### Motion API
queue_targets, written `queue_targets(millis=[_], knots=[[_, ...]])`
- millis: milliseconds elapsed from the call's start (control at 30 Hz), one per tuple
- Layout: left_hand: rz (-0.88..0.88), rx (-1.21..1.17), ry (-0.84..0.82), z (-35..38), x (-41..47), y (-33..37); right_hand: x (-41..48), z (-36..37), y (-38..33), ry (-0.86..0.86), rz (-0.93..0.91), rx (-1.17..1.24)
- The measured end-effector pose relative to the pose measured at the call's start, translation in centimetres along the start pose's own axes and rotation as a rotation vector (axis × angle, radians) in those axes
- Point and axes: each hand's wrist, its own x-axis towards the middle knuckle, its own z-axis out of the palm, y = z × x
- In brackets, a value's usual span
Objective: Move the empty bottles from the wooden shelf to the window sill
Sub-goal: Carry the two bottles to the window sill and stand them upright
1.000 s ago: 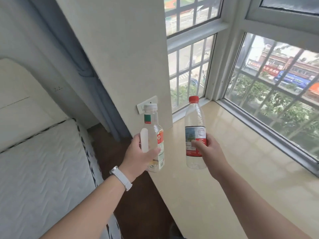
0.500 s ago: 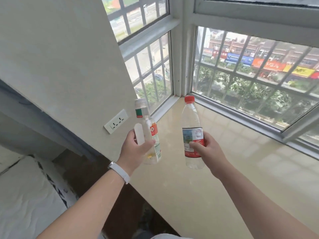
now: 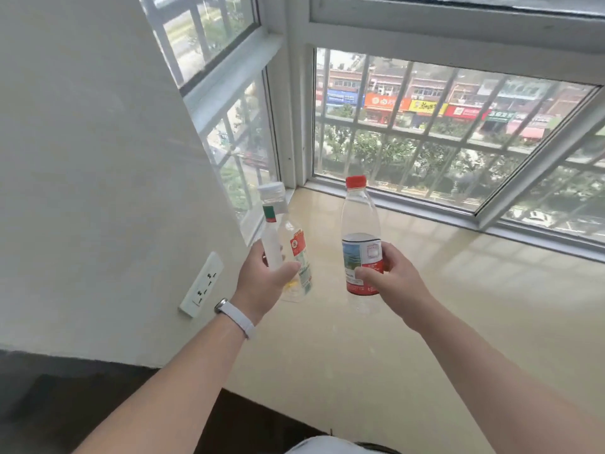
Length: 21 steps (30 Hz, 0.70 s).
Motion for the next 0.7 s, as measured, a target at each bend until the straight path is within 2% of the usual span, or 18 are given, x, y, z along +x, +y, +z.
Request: queue_targets(millis=[167,333,700], knots=[[0.003,0.025,-0.076,0.1,3.8,-2.7,1.5,1.4,2.0,0.103,0.061,-0.023],[-0.016,0.032,-0.081,1.5,5.9,-6.3,3.1,2.1,5.6,0.165,0.127,-0.023],[-0.027,0.122,-0.071,4.1,11.0,-19.4,8.9,5.9,18.1,0.088,0.242,-0.042]])
